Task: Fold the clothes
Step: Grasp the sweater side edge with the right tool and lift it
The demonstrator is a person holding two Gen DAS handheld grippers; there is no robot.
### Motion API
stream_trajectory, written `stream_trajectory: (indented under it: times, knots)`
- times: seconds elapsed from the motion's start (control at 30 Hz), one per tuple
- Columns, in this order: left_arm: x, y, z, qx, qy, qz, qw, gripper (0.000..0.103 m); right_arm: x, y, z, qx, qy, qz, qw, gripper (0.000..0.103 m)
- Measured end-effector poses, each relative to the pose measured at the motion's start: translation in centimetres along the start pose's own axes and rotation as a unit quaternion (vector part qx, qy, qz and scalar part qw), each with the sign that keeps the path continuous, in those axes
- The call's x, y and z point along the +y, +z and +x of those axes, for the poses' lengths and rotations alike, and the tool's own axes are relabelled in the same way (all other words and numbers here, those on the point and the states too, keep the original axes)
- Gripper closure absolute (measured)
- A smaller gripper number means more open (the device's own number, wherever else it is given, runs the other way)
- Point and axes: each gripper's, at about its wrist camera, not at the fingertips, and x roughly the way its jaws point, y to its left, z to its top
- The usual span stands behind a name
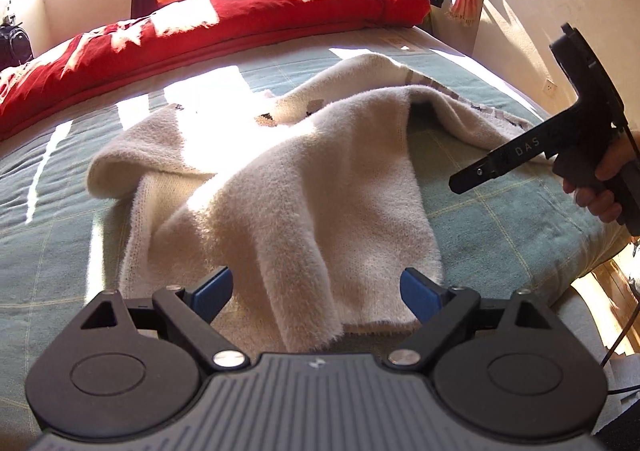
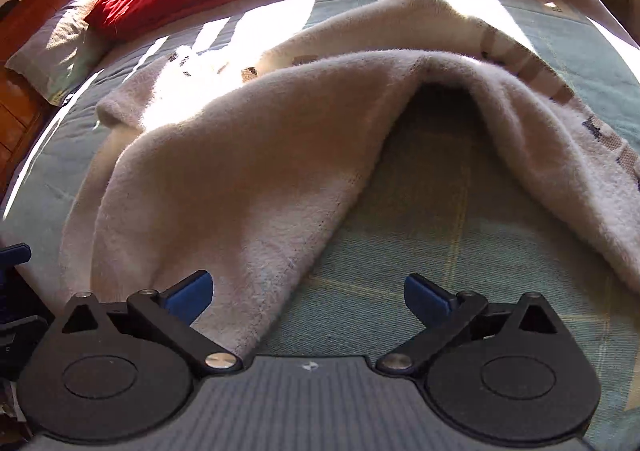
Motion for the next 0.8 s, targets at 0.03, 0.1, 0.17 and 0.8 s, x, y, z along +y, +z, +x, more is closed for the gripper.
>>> stream_trajectory:
  times: [0.03, 0.1, 0.17, 0.8]
  knots:
    - [0.3, -0.3, -0.1, 0.0, 0.001, -0.005, 1.0, 0.012, 0.2, -0.3, 0.8, 0.006, 0.024, 0.024, 0.999, 0.0]
    - [0.9, -0.7, -0.4, 0.0, 0.003, -0.015, 0.9999, 0.012, 0.3, -1.0, 2.6, 0.025, 0.058, 0.077, 0.995, 0.0]
    - [1.4, -1.0, -0.5, 0.0, 0.005, -0.019, 0.9998, 0.012, 0.2, -1.7, 4.3, 0.038, 0.063, 0.115, 0.991, 0.001]
    - [3.2, -2.2, -0.6, 0.001, 0.011, -0.034, 0.9994, 0.012, -1.2, -5.3, 7.4, 0.004, 0.2, 0.164, 0.966, 0.026]
